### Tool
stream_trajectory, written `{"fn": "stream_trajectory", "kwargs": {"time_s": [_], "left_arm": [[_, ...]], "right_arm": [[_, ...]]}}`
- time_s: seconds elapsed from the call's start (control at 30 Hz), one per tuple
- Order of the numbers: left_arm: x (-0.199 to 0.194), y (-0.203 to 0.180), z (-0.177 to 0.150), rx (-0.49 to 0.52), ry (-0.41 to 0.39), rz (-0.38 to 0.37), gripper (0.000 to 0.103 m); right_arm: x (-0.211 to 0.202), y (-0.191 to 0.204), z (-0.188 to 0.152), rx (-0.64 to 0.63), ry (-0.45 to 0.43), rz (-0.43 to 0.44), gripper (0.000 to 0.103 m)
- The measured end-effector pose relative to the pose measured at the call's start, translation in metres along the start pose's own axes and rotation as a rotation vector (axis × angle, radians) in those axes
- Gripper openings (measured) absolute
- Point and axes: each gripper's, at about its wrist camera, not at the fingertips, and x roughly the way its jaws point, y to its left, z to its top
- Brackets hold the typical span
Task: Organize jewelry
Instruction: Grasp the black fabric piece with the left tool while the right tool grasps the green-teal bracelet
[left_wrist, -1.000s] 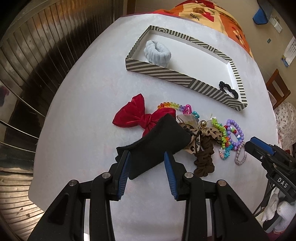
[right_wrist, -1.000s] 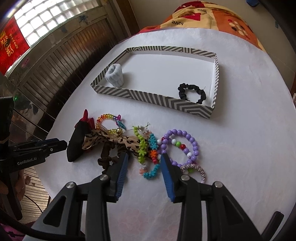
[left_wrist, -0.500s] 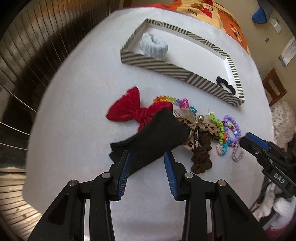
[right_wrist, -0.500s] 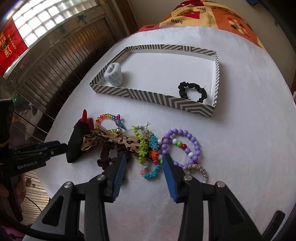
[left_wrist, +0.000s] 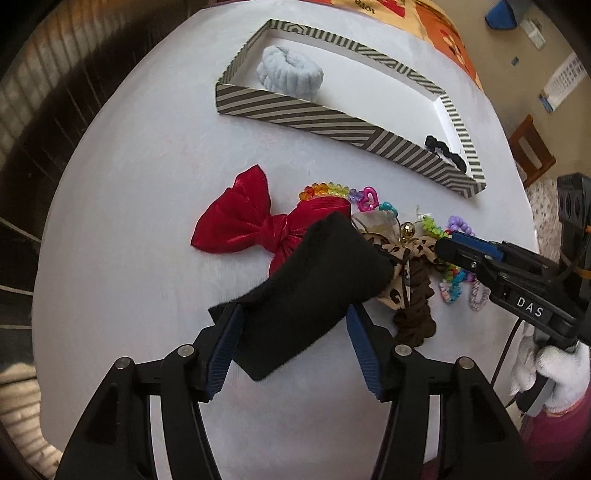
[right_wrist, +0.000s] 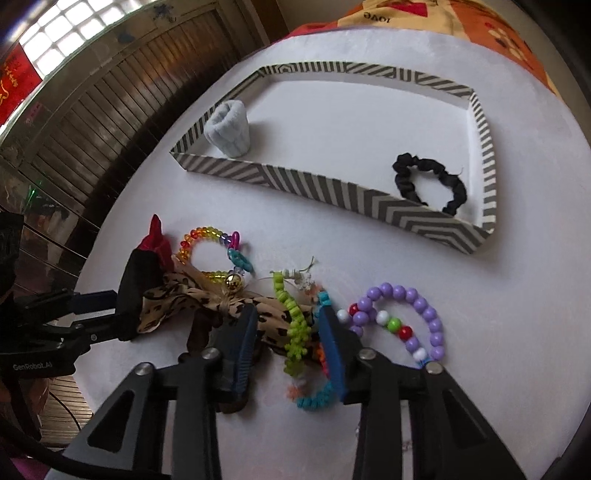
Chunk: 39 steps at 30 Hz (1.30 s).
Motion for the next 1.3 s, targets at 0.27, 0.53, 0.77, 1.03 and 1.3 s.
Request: {"fn": "stream_trajectory", "kwargs": {"time_s": [0.27,0.53,0.77,1.03,1.3], "left_arm": [[0.009,-0.007,0.000,0.043,0.010,0.004,0.026],[-0.015,-0.004,-0.003,0.032,0.008,-0.097,0.000],[-0.045,-0.009,-0.003,0.026,-0.040,-0.134,0.000],[-0.076,-0.019,-0.002,0.044,-0.112,-0.152,0.000],[-0.066,-0.019,-0.002,0.020,-0.066,-0.132,0.000]], "right_arm": [[-0.006,-0.006,-0.002,0.020,-0.032,0.034,0.014],[-0.045,-0.008,-0.008,0.058,-0.098,0.101,0.014],[-0.084,-0.007,-0.005,0.065,-0.172,0.142,0.014],[-0.117,-0.002,-0.001,0.047,-0.245,0.141,0.014],[-0.139,-0.002,0.002,0.039,-0.296,0.136,0.014]]}}
